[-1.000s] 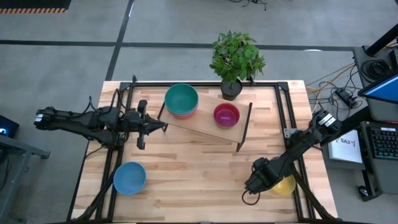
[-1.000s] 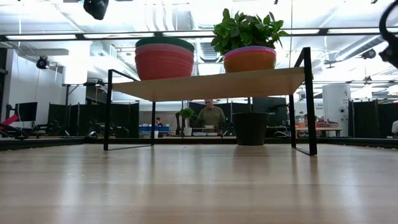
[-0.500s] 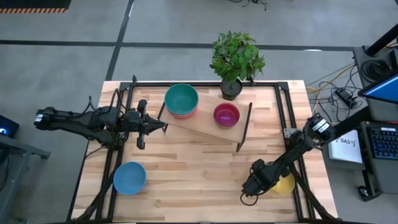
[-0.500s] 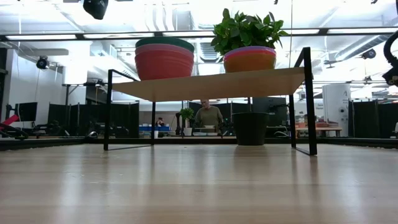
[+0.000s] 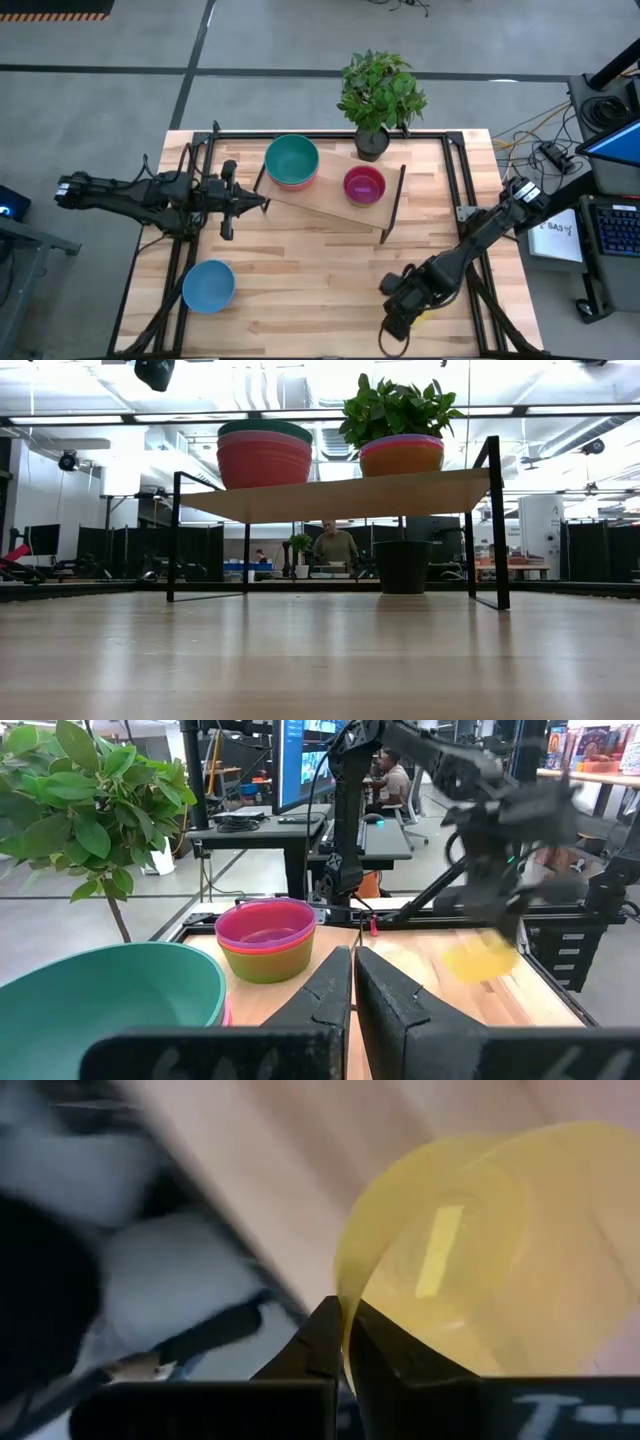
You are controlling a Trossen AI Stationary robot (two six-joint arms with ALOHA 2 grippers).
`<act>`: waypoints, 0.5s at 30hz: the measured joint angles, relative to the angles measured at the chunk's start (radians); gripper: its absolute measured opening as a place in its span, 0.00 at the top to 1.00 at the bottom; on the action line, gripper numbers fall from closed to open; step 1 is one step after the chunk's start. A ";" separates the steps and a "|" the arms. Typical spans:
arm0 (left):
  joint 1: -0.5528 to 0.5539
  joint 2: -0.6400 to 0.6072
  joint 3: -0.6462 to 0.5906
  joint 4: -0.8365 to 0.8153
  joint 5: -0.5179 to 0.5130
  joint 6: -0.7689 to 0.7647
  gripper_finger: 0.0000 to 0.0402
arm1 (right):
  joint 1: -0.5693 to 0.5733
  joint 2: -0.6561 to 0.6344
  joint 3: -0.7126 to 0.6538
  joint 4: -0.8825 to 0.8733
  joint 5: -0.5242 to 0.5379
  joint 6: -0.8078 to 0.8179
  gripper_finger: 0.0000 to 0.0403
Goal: Place and stack bowls onto a shelf
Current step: Stack the yellow bowl on top of the violet bowl on the shelf
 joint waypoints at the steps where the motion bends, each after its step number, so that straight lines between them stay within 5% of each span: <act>1: 0.000 0.000 0.000 0.000 0.000 0.003 1.00 | -0.004 0.000 0.028 0.022 0.030 -0.064 0.98; 15: 0.000 0.003 0.000 0.002 0.000 0.005 1.00 | -0.121 0.002 0.402 0.065 0.527 -0.996 0.98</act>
